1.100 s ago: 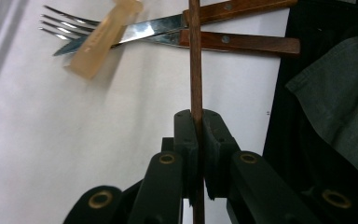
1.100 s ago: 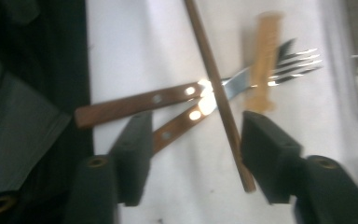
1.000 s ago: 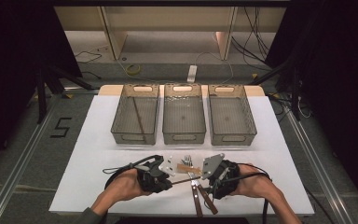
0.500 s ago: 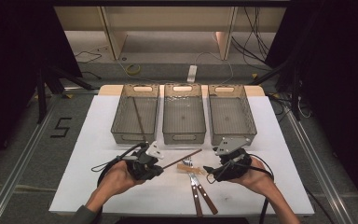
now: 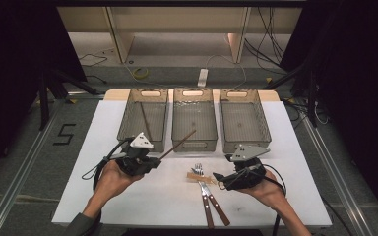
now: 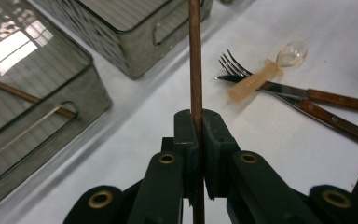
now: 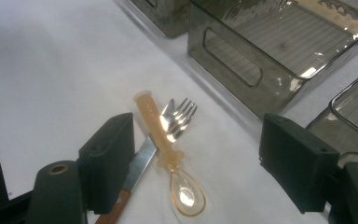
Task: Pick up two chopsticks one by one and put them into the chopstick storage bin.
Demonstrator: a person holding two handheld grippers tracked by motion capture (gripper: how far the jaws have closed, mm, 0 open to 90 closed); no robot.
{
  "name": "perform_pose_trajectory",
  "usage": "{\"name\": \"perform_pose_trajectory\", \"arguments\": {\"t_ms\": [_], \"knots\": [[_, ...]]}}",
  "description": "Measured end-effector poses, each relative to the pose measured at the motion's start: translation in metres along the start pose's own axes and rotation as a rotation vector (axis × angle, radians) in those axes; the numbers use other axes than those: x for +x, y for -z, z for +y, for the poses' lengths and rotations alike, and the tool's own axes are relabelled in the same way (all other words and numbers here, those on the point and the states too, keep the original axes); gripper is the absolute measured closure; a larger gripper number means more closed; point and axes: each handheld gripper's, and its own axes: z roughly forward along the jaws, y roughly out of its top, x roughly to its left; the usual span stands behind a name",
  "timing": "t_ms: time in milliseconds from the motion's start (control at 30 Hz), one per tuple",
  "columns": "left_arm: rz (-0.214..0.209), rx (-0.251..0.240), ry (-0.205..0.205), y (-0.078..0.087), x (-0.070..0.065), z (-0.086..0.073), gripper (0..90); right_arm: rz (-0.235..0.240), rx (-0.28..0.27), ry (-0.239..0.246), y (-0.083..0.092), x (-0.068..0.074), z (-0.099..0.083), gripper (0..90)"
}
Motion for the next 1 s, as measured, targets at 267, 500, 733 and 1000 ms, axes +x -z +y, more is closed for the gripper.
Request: {"name": "perform_pose_trajectory", "arguments": {"t_ms": [267,500,733,1000], "knots": [[0.046,-0.08,0.093,0.016,0.028,0.008,85.1,0.011,-0.005,-0.006,0.0,0.003,-0.002,26.4],[0.101,-0.117,0.167,0.017,0.055,0.022,85.1,0.021,-0.001,-0.019,0.0,0.003,-0.006,25.8],[0.142,-0.127,0.224,0.011,0.083,0.035,85.1,0.032,0.004,-0.026,-0.001,0.004,-0.008,25.6],[0.17,-0.123,0.265,0.002,0.103,0.052,85.1,0.04,0.004,-0.027,-0.002,0.005,-0.009,25.6]]}}
